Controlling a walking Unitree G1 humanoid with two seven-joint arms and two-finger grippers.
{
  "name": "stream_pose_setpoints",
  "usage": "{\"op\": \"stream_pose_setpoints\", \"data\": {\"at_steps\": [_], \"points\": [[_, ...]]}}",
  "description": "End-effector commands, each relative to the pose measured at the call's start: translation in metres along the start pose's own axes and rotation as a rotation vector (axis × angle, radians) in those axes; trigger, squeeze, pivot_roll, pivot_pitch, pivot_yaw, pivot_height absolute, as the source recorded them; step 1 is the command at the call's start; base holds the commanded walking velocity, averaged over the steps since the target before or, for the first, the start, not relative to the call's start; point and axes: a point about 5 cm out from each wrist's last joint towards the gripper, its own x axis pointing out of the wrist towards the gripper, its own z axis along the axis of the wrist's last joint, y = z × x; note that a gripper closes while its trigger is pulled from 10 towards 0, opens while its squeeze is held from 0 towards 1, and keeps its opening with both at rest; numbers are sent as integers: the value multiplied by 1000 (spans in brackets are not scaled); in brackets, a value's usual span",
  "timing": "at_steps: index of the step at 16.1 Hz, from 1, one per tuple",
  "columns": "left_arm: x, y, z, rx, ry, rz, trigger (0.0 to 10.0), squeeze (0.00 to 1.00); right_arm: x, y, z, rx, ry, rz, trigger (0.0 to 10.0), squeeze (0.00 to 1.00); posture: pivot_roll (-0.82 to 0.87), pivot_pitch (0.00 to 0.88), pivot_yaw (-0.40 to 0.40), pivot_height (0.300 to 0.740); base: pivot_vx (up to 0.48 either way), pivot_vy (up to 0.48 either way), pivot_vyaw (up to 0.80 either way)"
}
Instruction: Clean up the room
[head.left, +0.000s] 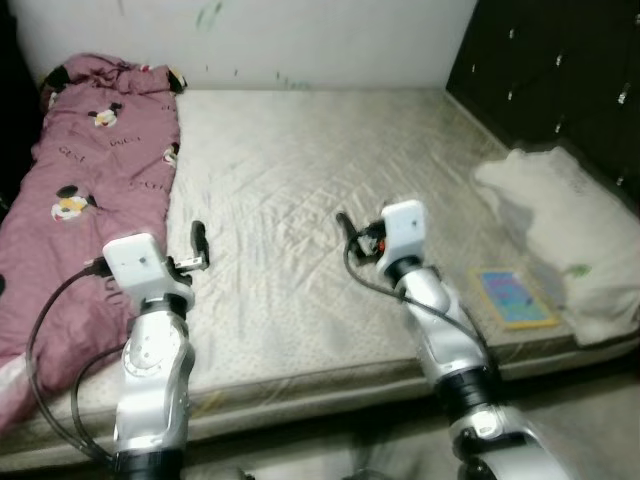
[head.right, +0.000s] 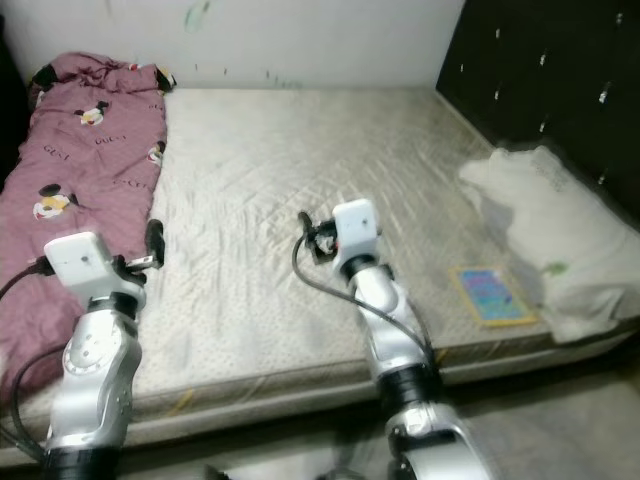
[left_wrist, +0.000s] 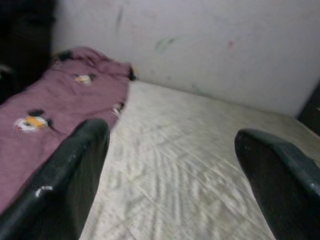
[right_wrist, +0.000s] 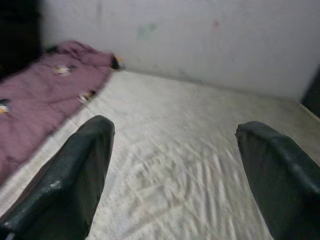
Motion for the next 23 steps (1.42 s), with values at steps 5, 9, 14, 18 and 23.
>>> {"op": "stream_pose_setpoints", "data": {"at_steps": [5, 9, 14, 18, 23], "points": [[2, 5, 1, 8, -1, 25, 10000, 0, 3, 5, 0, 10, 11, 18, 10000, 0, 91, 0, -59, 740, 0, 480, 215], [3, 5, 1, 7, 1, 27, 10000, 0, 3, 5, -1, 13, 17, 18, 10000, 0, 90, 0, -58, 740, 0, 480, 123], [4, 5, 1, 7, 3, 31, 10000, 0, 4, 5, -2, 17, 22, 18, 10000, 0, 90, 0, -57, 740, 0, 480, 0], [4, 5, 1, 7, 6, 33, 10000, 0, 4, 5, -2, 20, 27, 19, 10000, 0, 91, 0, -57, 740, 0, 480, 0], [5, 6, 0, 9, 12, 43, 10000, 0, 5, 5, -3, 25, 33, 20, 10000, 0, 92, 0, -57, 740, 0, 480, 0]]}}
